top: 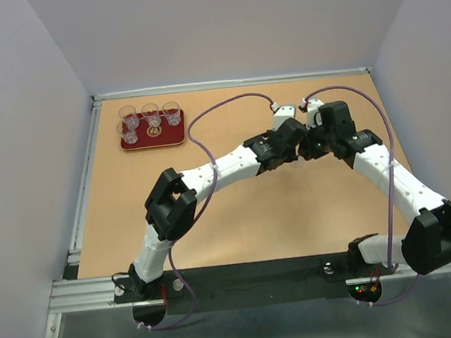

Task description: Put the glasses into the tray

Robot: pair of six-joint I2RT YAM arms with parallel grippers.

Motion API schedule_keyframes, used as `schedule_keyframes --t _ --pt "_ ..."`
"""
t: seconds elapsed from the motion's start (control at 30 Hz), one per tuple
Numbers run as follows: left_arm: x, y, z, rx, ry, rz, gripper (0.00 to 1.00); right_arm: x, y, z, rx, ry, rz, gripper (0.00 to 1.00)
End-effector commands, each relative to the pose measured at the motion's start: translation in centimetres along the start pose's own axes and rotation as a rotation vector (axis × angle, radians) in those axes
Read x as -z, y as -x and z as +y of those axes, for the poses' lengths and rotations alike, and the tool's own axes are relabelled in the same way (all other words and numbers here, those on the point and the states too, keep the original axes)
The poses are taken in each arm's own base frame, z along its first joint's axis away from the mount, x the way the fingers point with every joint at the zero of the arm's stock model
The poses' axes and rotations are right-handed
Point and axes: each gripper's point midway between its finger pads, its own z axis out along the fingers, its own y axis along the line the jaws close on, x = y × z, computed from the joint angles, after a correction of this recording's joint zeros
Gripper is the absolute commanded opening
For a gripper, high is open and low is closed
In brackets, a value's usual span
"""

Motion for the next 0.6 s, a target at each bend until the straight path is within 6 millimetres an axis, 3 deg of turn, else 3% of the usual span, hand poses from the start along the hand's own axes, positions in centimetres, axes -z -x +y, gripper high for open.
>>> schedule_keyframes --t 0.0,0.17,0.33,0.43,0.47,0.5,0.57 --pt "1.0 2.4 -0.2 0.021 -0.017 -0.069 0.00 2.0 3.4 1.2 0.018 0.045 -0.109 0.40" --pt "1.8 2.6 0.1 0.032 -0.032 -0.085 0.00 3.0 4.2 0.6 0.021 0.003 -0.142 0.46" --pt "2.6 2.4 1.3 0.021 -0.023 -0.093 0.00 5.2 5.7 -0.7 0.064 -0.081 -0.210 0.65" --pt "3.7 2.6 3.1 0.021 -0.013 -0.110 0.00 6.4 5.7 -1.2 0.119 -0.101 -0.233 0.81" --pt "3.5 1.9 3.4 0.011 -0.005 -0.100 0.00 6.7 5.6 -1.5 0.125 -0.109 -0.239 0.81" --pt "4.5 2.9 3.7 0.018 -0.012 -0.121 0.00 7.1 5.4 -1.7 0.138 -0.111 -0.246 0.81" --pt "5.1 2.5 4.8 0.010 -0.010 -0.124 0.00 7.0 4.6 -2.1 0.142 -0.111 -0.236 0.81"
